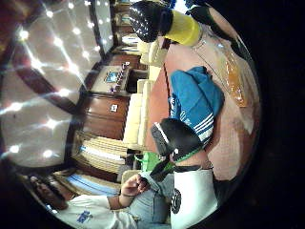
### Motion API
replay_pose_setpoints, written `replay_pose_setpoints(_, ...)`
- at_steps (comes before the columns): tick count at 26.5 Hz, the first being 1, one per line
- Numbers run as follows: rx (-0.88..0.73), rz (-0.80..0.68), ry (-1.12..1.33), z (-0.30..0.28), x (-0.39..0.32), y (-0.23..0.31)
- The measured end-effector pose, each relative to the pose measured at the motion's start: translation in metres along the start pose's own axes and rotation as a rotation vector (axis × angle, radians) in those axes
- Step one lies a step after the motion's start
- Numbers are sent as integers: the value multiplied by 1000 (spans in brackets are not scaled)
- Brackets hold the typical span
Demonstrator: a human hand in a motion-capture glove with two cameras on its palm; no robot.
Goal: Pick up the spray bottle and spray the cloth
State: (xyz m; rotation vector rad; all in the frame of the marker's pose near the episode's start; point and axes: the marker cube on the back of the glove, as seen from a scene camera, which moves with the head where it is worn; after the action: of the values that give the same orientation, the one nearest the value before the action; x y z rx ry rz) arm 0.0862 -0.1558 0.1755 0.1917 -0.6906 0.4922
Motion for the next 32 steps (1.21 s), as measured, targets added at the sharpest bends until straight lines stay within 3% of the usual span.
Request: replay_pose_setpoints(32,36,117,-139,35,9,-78)
